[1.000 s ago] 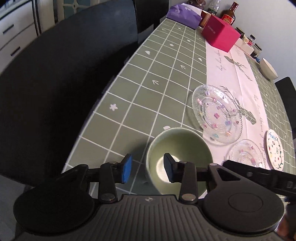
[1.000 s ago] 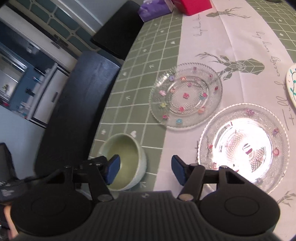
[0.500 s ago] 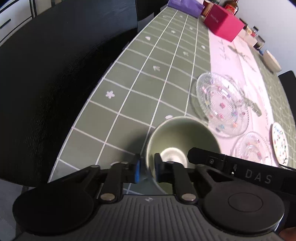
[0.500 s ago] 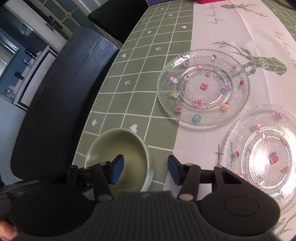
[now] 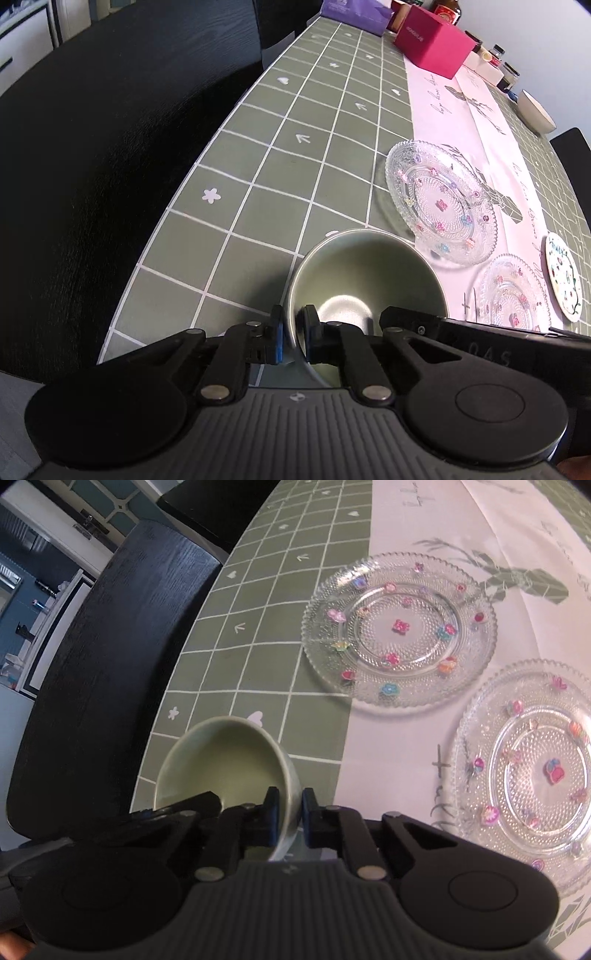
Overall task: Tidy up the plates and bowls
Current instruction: 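Lift the pale green bowl with both grippers and carry it over the stacked bowls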
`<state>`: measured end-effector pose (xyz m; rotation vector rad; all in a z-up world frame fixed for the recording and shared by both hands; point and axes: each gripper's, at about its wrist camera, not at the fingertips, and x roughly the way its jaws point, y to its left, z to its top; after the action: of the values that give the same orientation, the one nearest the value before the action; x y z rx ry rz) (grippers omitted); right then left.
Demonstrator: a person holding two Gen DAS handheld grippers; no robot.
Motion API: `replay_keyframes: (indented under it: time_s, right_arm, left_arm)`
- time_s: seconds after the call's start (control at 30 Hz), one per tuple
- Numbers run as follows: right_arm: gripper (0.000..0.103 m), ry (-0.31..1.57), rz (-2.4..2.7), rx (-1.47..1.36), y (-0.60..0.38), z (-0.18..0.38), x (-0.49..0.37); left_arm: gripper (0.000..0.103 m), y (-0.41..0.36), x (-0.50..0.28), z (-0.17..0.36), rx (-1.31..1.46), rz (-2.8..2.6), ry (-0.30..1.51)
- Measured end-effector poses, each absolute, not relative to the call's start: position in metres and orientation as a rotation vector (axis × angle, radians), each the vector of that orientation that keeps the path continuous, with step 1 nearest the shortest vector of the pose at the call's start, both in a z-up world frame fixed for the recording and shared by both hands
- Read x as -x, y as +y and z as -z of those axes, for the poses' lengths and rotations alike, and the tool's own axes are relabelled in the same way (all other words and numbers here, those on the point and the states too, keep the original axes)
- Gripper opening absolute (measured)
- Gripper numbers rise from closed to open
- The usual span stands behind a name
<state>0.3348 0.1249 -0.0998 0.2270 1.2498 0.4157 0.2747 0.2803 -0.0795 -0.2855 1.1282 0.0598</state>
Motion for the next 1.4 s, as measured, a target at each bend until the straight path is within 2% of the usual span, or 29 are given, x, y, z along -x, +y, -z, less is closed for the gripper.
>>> replay_keyframes:
  time_s: [0.27,0.8,0.97,1.4]
  right_arm:
    - [0.007,1.234,-0.371,-0.3,0.112,0.092,-0.327]
    - [0.008,1.139,-0.3,-0.256,0.074,0.02,-0.28]
    - [0.007,1.121,-0.247,-0.281,0.053,-0.012,-0.25]
    - [0.008,1.104,-0.23,-0.285,-0.006,-0.065,-0.147]
  left_arm:
    - [0.01,0.269,-0.266,0.066,0.237,-0.045,1.065]
    - [0.011,0.232,-0.232,0.011,0.247,0.061,1.0]
    - [0.011,0.213,-0.2,-0.011,0.218,0.117,0.933]
    - [0.011,0.164,-0.112,-0.052,0.233,0.215,0.929]
